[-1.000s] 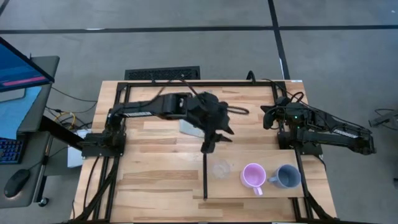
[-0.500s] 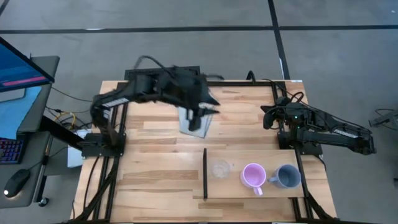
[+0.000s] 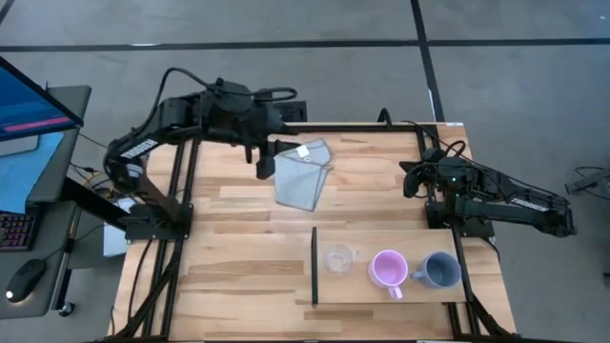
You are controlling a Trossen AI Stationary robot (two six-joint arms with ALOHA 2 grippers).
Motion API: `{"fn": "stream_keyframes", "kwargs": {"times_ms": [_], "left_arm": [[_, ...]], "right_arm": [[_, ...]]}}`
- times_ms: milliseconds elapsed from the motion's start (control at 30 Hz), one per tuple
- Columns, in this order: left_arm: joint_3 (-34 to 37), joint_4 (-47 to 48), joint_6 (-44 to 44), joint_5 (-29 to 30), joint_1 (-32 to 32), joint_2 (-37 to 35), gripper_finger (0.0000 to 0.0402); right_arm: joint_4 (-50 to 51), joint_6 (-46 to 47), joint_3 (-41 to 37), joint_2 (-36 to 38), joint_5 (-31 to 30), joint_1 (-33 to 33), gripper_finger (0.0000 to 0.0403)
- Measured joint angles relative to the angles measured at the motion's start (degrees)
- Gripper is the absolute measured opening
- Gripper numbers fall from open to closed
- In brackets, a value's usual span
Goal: Stack small to large cups/mugs on shelf
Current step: Return to Home Position
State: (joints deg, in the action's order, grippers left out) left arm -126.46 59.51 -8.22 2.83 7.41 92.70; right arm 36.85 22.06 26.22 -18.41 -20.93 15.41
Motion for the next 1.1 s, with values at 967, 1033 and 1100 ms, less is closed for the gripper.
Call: {"fn": "stream_keyframes", "kwargs": {"times_ms": [967,1033,1100], "left_arm": [[87.63,-44.22,17.54,10.61,3.24,-59.17,0.0089],[90.33,-45.49,17.8,10.67,3.24,-61.49,0.0065],[92.68,-46.99,18.48,10.73,3.24,-63.43,0.0036]], "right_arm": [[-6.5,-3.06,0.0,0.02,-0.07,0.01,0.001],[-6.5,-3.06,0.0,0.02,0.0,0.01,0.001],[-6.5,-3.05,0.0,0.02,0.05,0.01,0.0009]]}}
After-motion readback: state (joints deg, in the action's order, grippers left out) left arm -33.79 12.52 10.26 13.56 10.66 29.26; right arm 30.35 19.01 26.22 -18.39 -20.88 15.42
